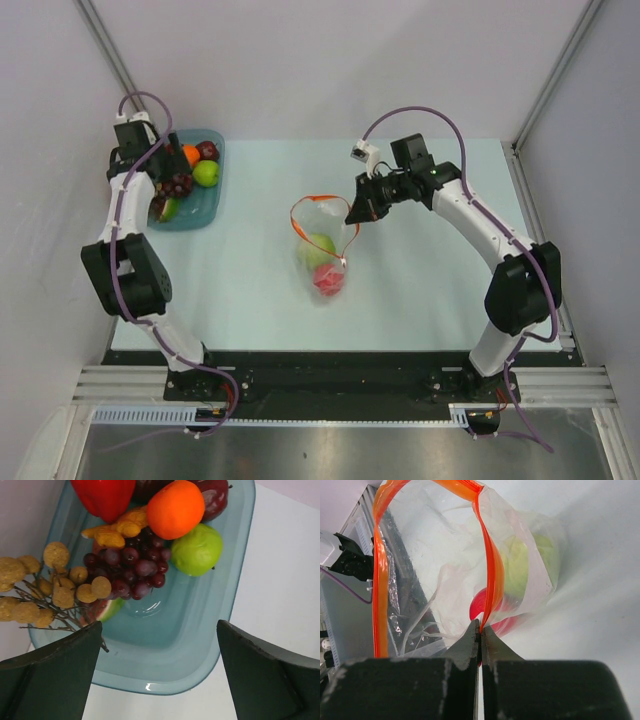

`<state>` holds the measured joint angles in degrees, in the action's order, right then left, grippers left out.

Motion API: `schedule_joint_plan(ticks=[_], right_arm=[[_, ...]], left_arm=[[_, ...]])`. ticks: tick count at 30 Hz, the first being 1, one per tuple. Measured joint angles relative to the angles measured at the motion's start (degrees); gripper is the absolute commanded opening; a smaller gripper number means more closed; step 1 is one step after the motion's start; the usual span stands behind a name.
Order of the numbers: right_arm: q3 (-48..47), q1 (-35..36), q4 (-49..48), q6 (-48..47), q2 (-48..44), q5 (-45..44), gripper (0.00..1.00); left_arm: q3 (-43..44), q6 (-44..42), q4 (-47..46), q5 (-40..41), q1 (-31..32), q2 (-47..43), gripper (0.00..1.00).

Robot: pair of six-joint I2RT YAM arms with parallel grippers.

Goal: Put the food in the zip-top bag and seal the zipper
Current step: Pick up the fake fruit from the bin.

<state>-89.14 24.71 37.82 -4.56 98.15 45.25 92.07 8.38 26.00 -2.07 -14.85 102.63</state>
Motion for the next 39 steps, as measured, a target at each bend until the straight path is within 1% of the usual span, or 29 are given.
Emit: schedule_joint_plan(ticks=[1,5,9,12,14,16,18,19,23,27,33,38,39], right_arm=[[-0.22,-0.15,0.15,-0.02,0.24,0.00,0.00],[-1.36,-0.81,0.37,-0.07,1.70,0.02,0.00],[-1.55,-1.03,0.52,-0.07,2.91,0.04,0.00],[-1.60,-1.18,0.50,0.00,3.37,0.04,0.00],[-1.64,-1.18,0.48,0.02,3.56,0.04,0.00],[-1.66,-1.16,0.48,0.02,3.56,0.04,0.00],[-1.97,-1.16,0.55,0.02,3.74,0.04,0.00],[-2.23,-1.16,0.63,0.00,3.91,0.02,0.00],[-3.17,-1.16,1.03,0.00,4.94,0.02,0.00],[-3.69,-1.16,1.33,-0.02,5.95,0.02,0.00],[-5.29,-1.16,2.21,-0.15,7.48,0.02,0.00],[-8.09,-1.16,3.98,-0.48,8.85,0.02,0.00],[-8.57,-1.16,4.26,-0.55,9.07,0.00,0.00]], left_arm=[[0.02,-0.39,-0.07,0.68,-0.22,0.04,1.00],[1.11,-2.67,0.48,1.84,-1.44,1.25,0.92],[5.90,-6.75,1.27,-0.81,-2.73,5.95,0.89],[7.67,-10.86,1.38,-5.14,-2.91,8.81,0.88],[8.13,-15.13,1.29,-10.78,-2.54,10.64,0.87],[8.50,-17.18,0.83,-13.57,-2.16,11.89,0.86],[9.92,-18.60,-0.61,-15.37,-1.64,14.23,0.88],[10.64,-18.80,-1.29,-15.54,-1.51,15.28,0.91],[14.14,-17.44,-5.38,-15.17,-0.98,19.87,0.96],[18.88,-16.20,-7.39,-12.90,-0.61,23.30,1.00],[23.67,-16.11,-9.42,-9.05,0.13,27.26,0.98],[26.67,-16.15,-9.40,-9.03,0.50,31.69,0.92],[26.99,-16.13,-9.29,-8.98,0.50,32.39,0.90]])
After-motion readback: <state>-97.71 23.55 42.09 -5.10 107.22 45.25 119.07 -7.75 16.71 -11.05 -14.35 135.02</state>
